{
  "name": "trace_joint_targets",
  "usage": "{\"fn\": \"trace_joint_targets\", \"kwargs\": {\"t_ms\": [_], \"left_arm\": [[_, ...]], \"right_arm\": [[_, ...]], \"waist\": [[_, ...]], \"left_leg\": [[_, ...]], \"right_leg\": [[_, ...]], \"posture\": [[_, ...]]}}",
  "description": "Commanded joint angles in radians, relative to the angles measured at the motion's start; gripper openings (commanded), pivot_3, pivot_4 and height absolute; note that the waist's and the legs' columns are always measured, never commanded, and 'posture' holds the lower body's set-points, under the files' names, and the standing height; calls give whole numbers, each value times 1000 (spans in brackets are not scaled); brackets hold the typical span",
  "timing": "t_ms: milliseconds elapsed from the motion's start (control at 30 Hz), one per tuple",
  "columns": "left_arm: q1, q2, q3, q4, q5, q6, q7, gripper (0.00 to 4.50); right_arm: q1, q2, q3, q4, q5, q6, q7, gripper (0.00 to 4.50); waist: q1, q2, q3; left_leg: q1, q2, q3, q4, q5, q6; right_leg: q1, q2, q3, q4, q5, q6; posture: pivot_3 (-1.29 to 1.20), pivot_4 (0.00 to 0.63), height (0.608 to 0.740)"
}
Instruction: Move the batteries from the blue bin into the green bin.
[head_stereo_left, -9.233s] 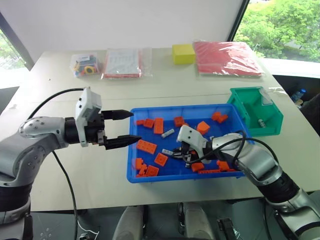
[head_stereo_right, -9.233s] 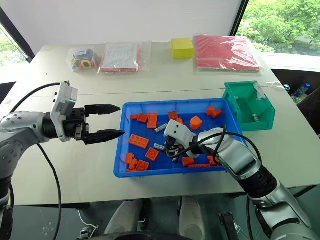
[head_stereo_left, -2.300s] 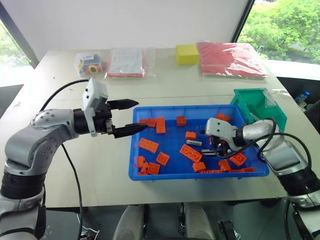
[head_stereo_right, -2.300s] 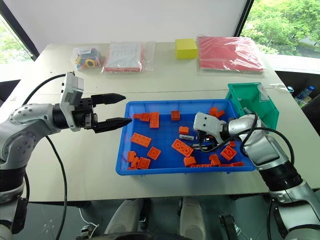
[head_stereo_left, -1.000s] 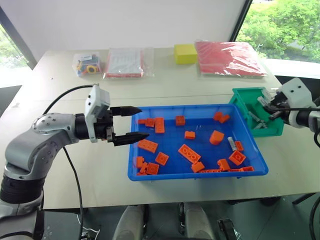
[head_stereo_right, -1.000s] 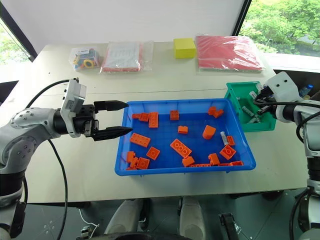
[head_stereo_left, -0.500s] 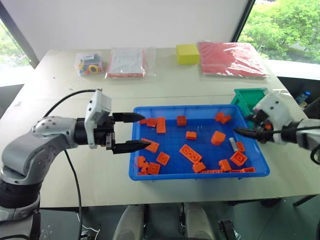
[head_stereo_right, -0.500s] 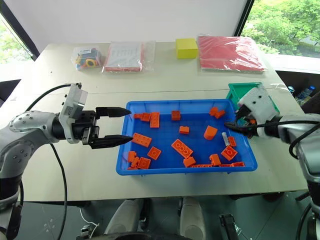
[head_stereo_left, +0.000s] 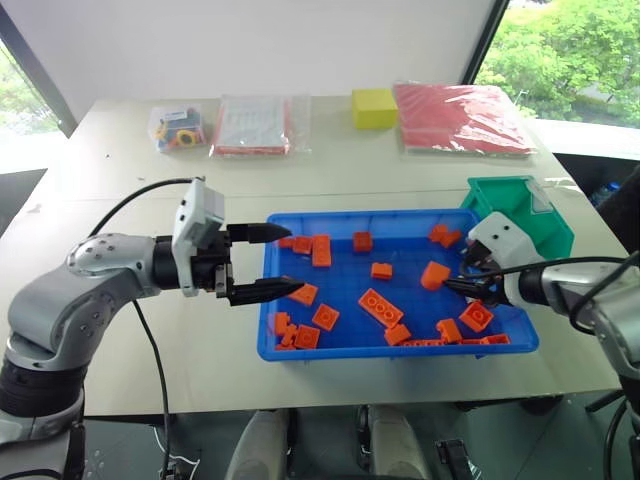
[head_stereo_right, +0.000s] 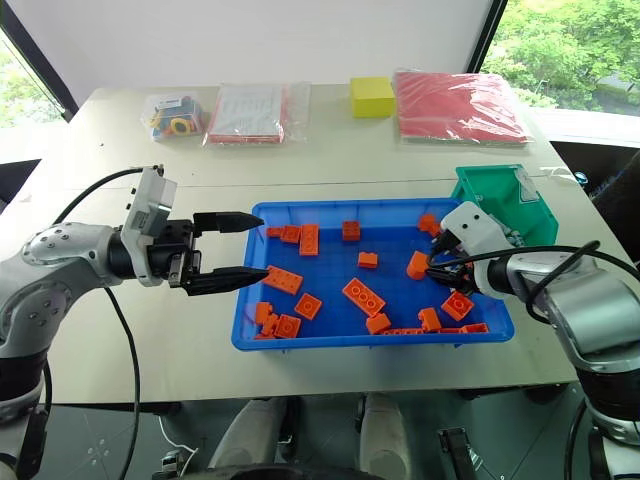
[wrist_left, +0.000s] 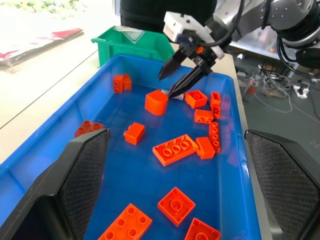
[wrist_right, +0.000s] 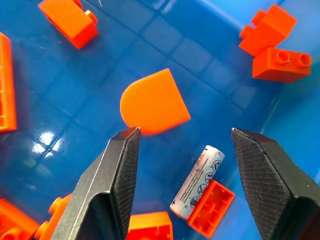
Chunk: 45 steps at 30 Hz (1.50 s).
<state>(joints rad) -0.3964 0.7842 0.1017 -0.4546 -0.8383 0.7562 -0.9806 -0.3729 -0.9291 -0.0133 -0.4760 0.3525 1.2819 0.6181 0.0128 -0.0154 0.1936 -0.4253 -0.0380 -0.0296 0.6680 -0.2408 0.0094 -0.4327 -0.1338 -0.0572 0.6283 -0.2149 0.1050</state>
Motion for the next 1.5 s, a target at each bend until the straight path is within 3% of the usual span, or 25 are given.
{"fn": "trace_joint_targets", "kwargs": {"t_ms": [33, 200, 433, 833, 867, 967, 1500], "left_arm": [[1, 0, 24, -34, -14, -12, 12, 4500], [10, 2, 32, -44, -20, -11, 26, 4500], [23, 5, 42, -54, -28, -8, 38, 4500], [6, -10, 18, -37, -25, -21, 44, 4500], [1, -13, 15, -32, -24, -23, 42, 4500], [-5, -21, 6, -27, -19, -27, 40, 4500], [-23, -48, 2, -13, -3, -43, 38, 4500]], "right_arm": [[-26, 9, 35, 9, -22, 24, -42, 2918], [-44, 41, 59, -5, -43, 69, -110, 2918], [-50, 144, -20, -126, -21, 316, -191, 2918], [46, 184, -123, -233, -10, 332, -287, 2918], [63, 199, -130, -241, -12, 332, -302, 3444], [91, 222, -142, -247, -17, 332, -329, 4481], [83, 394, -109, -121, -54, 332, -465, 4481]], "waist": [[0, 0, 0], [0, 0, 0], [0, 0, 0], [0, 0, 0], [1, 0, 0], [4, 0, 0], [0, -3, -2]], "left_leg": [[0, 0, 0, 0, 0, 0], [0, 0, 0, 0, 0, 0], [0, 0, 0, 0, 0, 0], [0, 0, 0, 0, 0, 0], [0, 0, 0, 0, 0, 0], [0, 0, 0, 0, 0, 0], [2, 0, -1, 0, 0, 0]], "right_leg": [[0, 0, 0, 0, 0, 0], [0, 0, 0, 0, 0, 0], [0, 0, 0, 0, 0, 0], [0, 0, 0, 0, 0, 0], [0, 0, 0, 0, 0, 0], [0, 0, 0, 0, 0, 0], [2, 1, 0, 0, 0, 0]], "posture": [[0, 150, 692], [0, 150, 692], [0, 150, 692], [0, 150, 692], [0, 150, 692], [0, 150, 692], [0, 150, 692]]}}
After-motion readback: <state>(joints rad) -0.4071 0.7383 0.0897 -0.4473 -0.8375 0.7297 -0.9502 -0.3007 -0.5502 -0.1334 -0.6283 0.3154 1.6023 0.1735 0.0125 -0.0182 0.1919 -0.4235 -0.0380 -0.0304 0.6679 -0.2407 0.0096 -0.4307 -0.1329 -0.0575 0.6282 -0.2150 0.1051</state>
